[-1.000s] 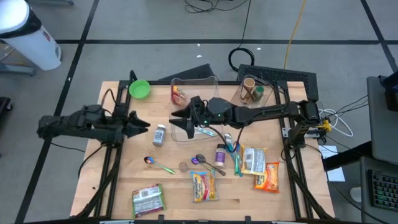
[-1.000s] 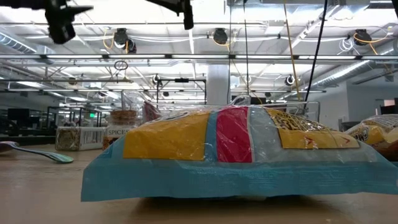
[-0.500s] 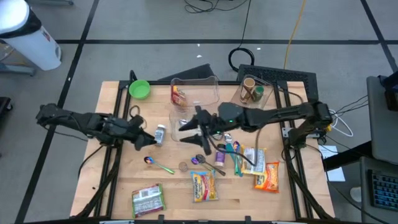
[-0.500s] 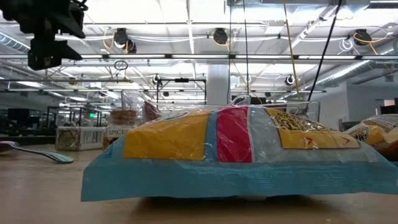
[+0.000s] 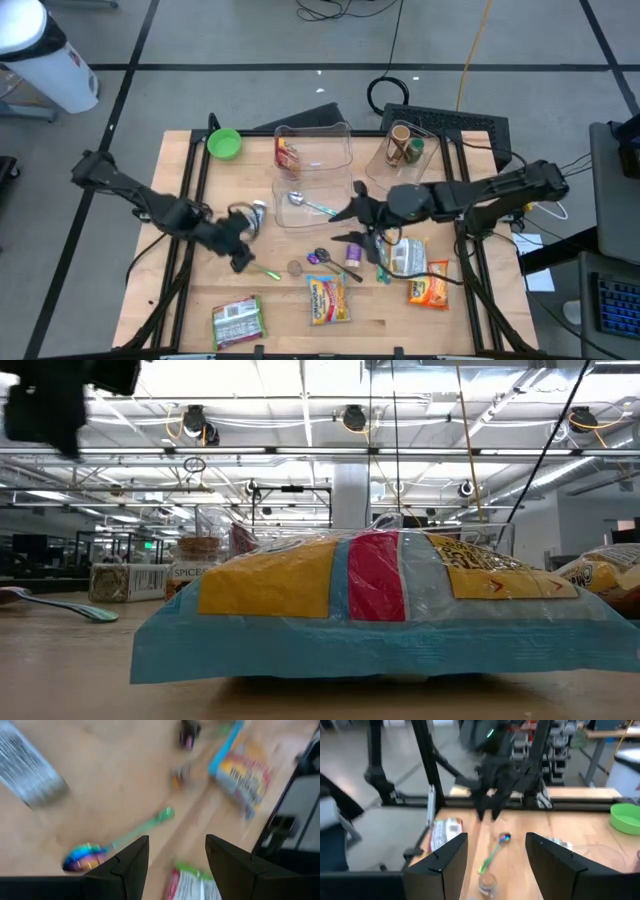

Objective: Pick & Place Food Item
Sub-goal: Put the left green spoon into the bottom transparent bin

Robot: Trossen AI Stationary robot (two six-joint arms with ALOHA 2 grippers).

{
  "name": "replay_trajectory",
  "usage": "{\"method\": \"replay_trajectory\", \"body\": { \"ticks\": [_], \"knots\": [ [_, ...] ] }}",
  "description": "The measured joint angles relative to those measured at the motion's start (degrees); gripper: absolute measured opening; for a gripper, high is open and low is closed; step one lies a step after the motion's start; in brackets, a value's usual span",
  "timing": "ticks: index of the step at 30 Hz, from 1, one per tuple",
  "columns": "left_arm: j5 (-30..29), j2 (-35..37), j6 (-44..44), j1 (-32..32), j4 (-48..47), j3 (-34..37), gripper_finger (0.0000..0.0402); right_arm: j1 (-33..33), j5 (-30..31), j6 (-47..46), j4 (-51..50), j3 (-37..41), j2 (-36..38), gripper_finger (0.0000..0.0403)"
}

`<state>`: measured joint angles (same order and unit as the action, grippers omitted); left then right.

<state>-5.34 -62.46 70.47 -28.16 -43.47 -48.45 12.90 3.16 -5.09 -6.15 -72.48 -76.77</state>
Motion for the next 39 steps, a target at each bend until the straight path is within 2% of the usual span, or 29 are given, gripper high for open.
{"method": "replay_trajectory", "body": {
  "ticks": [5, 10, 14, 18, 21, 25, 32, 39],
  "knots": [
    [2.8, -7.8, 4.9, -6.7, 2.9, -2.1, 0.0202, 0.4, 0.0, -2.7, 12.1, 11.7, 6.6, 0.0190],
    [2.9, -14.9, 4.0, -9.4, -3.2, -9.2, 0.0202, -0.1, 0.0, -3.3, 18.5, 20.6, 12.6, 0.0188],
    [2.3, -20.5, -4.4, -9.4, -14.9, -17.1, 0.0202, -0.2, 2.9, -4.8, 20.1, 25.0, 15.5, 0.0187],
    [1.9, -25.2, -19.3, -9.0, -21.3, -21.7, 0.0202, -0.2, 3.1, -6.9, 22.1, 27.5, 16.4, 0.0187],
    [1.8, -26.9, -28.5, -9.1, -20.7, -21.4, 0.0202, -0.2, 3.1, -8.1, 22.2, 27.7, 16.4, 0.0187],
    [0.7, -28.6, -36.1, -8.3, -21.3, -20.3, 0.0202, -0.2, 3.1, -9.5, 22.2, 27.7, 16.4, 0.0187],
    [0.5, -28.7, -41.9, -4.6, -19.6, -15.6, 0.0202, -0.1, 3.1, -10.8, 22.2, 27.7, 16.4, 0.0187],
    [2.4, -28.5, -44.9, -1.4, -15.5, -10.6, 0.0202, -0.1, 6.0, -12.1, 22.6, 27.7, 16.4, 0.0187]
  ]
}}
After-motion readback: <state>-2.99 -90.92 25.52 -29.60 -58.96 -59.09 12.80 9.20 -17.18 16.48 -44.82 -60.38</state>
